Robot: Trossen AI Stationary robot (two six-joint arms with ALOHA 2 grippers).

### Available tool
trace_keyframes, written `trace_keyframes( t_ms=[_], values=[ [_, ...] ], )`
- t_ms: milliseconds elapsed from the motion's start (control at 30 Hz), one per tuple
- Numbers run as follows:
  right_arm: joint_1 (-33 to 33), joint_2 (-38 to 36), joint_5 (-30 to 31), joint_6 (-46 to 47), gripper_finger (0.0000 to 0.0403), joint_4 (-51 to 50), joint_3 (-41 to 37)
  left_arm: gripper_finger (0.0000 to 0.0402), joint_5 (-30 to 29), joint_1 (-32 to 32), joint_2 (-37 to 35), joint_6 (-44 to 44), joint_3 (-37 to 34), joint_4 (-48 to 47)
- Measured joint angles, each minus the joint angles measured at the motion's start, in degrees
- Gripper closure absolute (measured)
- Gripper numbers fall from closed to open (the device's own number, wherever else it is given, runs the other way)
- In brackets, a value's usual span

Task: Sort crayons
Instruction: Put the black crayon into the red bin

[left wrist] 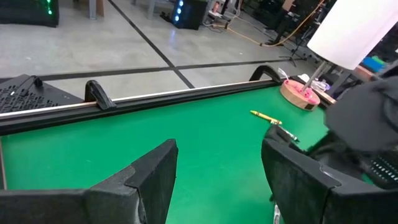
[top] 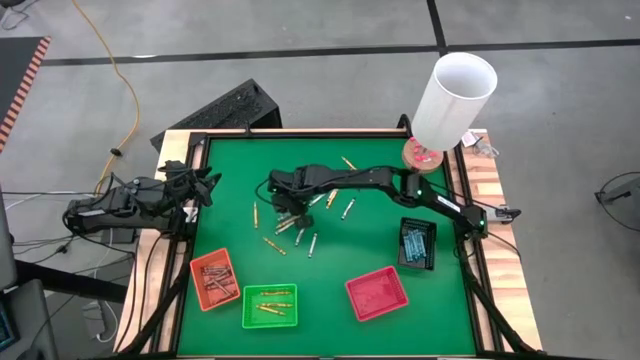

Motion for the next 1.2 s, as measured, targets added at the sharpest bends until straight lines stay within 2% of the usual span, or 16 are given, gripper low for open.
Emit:
trace_keyframes(
  t_ms=[233, 367, 1200],
  values=[
    [-0.16, -0.23, -0.87, -1.18, 0.0327, 2.4, 0.17, 0.0178, 0.04, -0.01, 0.0, 0.0, 0.0, -0.01],
    [0.26, -0.2, -4.65, -2.59, 0.0327, 2.44, 0.17, 0.0178, 0.06, 0.0, 0.0, 0.0, 0.0, -0.01],
    [1.11, -0.09, -5.01, -3.98, 0.0327, 1.42, 0.17, 0.0178, 0.12, -0.02, 0.0, -0.18, 0.0, -0.04]
  ],
)
